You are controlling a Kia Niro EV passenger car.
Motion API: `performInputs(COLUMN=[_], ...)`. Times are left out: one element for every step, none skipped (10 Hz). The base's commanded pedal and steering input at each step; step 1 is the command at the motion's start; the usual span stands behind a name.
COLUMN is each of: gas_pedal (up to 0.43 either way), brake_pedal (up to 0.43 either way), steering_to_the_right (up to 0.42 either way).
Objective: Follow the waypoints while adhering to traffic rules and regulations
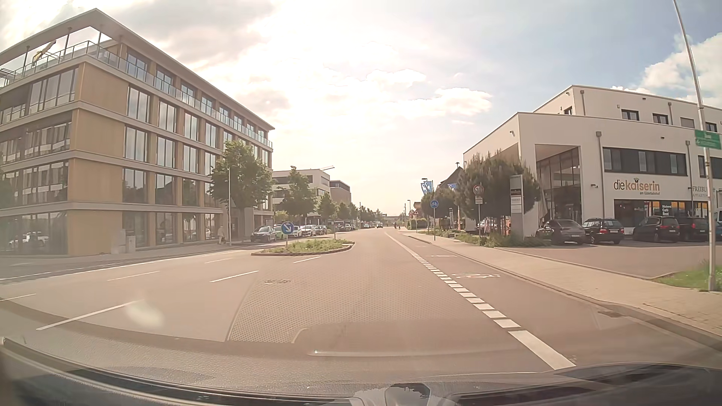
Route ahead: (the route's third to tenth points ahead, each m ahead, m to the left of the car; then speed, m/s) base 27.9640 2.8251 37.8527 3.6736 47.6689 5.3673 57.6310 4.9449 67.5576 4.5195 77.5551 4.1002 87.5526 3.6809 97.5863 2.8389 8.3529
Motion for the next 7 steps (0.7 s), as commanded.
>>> performInputs(gas_pedal=[0.067, 0.067, 0.067, 0.067, 0.067, 0.067, 0.059], brake_pedal=[0.0, 0.0, 0.0, 0.0, 0.0, 0.0, 0.0], steering_to_the_right=[-0.001, -0.001, -0.001, -0.002, -0.001, -0.001, -0.001])
